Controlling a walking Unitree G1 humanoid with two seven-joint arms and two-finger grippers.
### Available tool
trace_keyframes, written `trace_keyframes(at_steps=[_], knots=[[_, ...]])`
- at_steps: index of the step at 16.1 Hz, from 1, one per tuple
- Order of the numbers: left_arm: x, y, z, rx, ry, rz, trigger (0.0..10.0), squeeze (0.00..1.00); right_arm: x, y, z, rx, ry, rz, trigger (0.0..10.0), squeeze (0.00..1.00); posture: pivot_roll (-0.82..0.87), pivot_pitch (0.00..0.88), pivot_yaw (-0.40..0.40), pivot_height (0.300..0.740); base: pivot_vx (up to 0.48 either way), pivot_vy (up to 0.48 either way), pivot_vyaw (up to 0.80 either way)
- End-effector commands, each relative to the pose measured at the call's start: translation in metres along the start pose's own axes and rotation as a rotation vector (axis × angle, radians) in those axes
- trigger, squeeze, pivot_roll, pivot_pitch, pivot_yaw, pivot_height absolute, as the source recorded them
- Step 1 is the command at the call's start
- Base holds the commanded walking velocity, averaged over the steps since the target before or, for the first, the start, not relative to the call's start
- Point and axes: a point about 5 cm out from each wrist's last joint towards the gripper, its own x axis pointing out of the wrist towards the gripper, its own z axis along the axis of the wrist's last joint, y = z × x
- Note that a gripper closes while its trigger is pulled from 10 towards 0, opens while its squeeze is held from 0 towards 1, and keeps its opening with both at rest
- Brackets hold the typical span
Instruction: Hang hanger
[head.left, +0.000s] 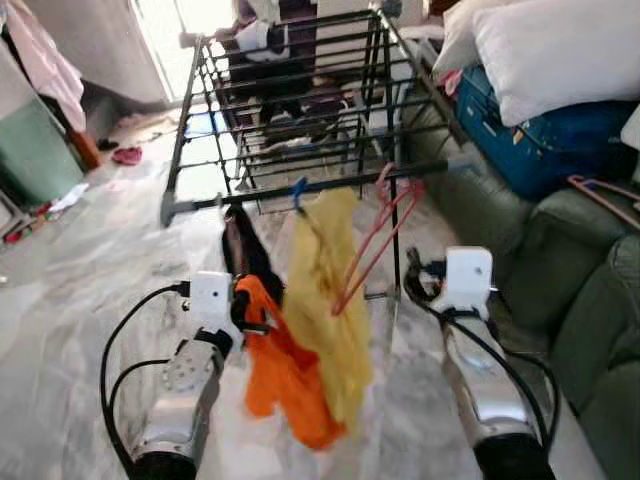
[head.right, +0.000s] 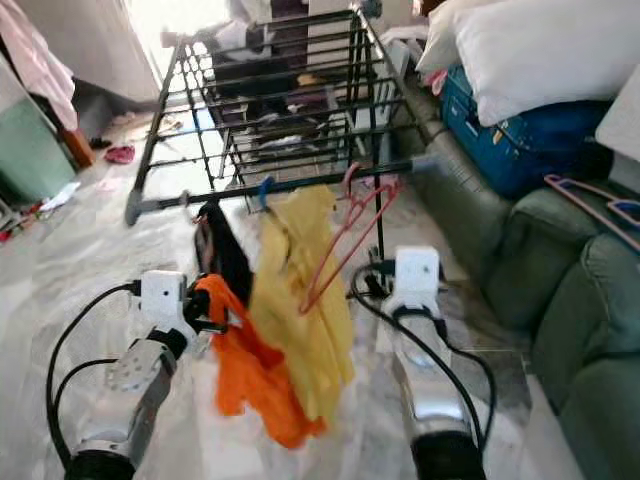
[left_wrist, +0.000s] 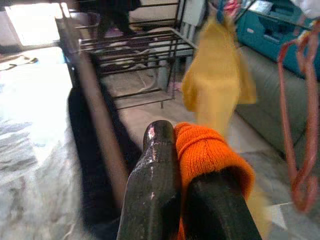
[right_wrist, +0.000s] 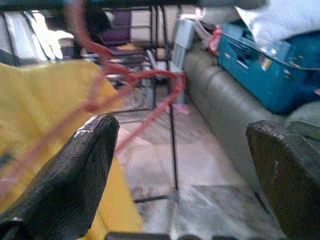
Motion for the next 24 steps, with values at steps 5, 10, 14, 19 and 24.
trace_keyframes(at_steps=[5,10,14,19,24], knots=[[-0.003,0.004,0.008,0.005,-0.034,0.059,10.0,0.00,-0.003,0.003,0.012,-0.060,-0.058,0.034,10.0,0.00,-0.14,0.000,0.091,0.740,0.000,0.000,0.00],[-0.003,0.004,0.007,-0.023,-0.024,0.049,10.0,0.00,-0.001,0.008,0.014,-0.061,-0.058,0.047,10.0,0.00,-0.13,0.000,0.087,0.740,0.000,0.089,0.00],[-0.002,-0.001,0.007,-0.014,-0.011,0.026,10.0,0.00,-0.002,0.009,0.015,-0.050,-0.053,0.035,10.0,0.00,-0.13,0.000,0.097,0.740,0.000,0.480,0.00],[0.000,-0.003,0.008,-0.009,-0.003,0.016,10.0,0.00,-0.003,0.007,0.014,-0.041,-0.044,0.022,10.0,0.00,-0.13,0.000,0.104,0.740,0.000,0.463,0.00],[0.000,-0.008,0.008,-0.027,-0.023,0.047,10.0,0.00,-0.002,0.004,0.014,-0.054,-0.037,0.033,10.0,0.00,-0.13,0.000,0.055,0.740,0.000,0.061,0.00]])
